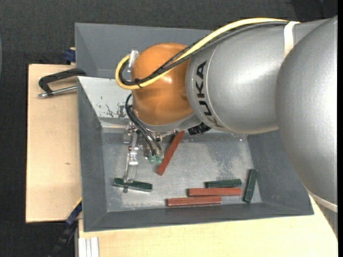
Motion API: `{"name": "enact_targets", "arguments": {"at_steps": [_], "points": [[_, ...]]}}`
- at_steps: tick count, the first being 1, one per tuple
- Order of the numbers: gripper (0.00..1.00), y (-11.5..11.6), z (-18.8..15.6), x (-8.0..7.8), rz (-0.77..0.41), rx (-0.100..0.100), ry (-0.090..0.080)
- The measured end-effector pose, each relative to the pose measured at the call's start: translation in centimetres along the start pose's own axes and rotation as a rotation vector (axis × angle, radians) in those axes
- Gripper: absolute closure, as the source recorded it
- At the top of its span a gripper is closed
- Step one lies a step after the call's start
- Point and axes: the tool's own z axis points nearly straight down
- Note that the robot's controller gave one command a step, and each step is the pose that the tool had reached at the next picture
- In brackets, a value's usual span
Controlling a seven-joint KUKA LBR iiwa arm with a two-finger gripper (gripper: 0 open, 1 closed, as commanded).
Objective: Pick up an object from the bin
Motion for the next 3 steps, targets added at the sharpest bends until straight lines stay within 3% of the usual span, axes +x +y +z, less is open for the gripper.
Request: {"name": "enact_targets", "arguments": {"at_steps": [1, 2, 3], "points": [[0.00, -3.2, 5.9, 0.1, 0.019, -0.003, -0.006], [0.00, -3.6, 10.8, 1.1, -0.092, 0.000, -0.001], [1.00, -4.7, 11.4, 2.3, -0.005, 0.000, 0.000]]}}
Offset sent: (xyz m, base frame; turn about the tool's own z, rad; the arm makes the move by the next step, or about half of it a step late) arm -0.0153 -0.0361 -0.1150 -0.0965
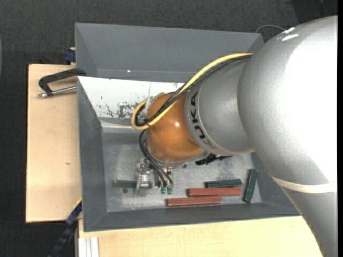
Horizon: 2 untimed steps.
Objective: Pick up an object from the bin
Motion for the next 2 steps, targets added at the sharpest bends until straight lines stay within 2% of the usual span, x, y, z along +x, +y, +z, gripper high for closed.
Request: {"name": "enact_targets", "arguments": {"at_steps": [1, 2], "points": [[1.00, 0.0, 0.0, 0.0, 0.000, 0.000, 0.000], [1.00, 1.8, -16.1, -4.4, 0.022, -0.002, -0.006]]}}
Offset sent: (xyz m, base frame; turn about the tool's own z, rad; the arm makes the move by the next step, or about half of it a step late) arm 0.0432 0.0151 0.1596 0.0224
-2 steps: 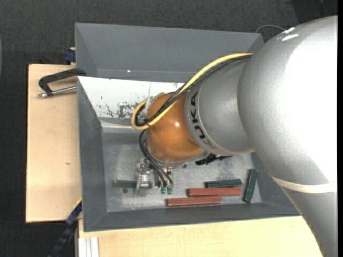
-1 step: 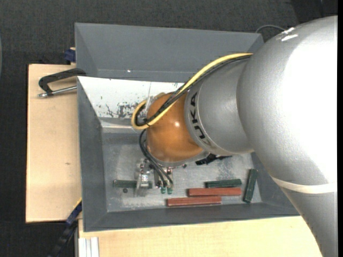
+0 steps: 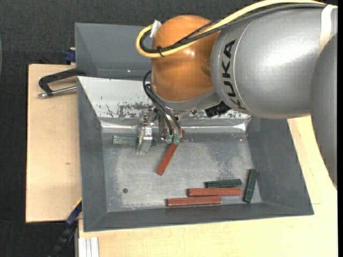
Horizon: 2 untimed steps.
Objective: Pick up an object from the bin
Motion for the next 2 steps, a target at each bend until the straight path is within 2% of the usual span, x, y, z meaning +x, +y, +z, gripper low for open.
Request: {"name": "enact_targets", "arguments": {"at_steps": [1, 2], "points": [[0.00, -0.01, 0.04, 0.03, 0.000, 0.000, 0.001], [0.00, -0.02, 0.04, 0.03, 0.000, 0.000, 0.001]]}}
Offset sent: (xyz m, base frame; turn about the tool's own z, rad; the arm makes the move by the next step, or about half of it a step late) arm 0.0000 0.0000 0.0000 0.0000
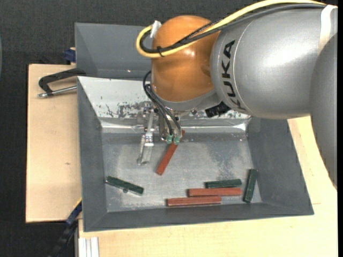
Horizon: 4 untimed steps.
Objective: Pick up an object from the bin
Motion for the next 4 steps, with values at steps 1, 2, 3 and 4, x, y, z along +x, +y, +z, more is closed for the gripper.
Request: {"name": "enact_targets", "arguments": {"at_steps": [1, 2, 3, 4], "points": [[0.00, -1.5, 3.8, 0.8, -0.010, -0.003, -0.006], [0.00, -2.2, 9.8, 2.0, -0.145, 0.001, 0.000], [0.00, -2.5, 13.1, 2.5, -0.364, 0.002, 0.006], [1.00, 1.8, 16.0, 5.0, -0.325, 0.001, 0.004]]}}
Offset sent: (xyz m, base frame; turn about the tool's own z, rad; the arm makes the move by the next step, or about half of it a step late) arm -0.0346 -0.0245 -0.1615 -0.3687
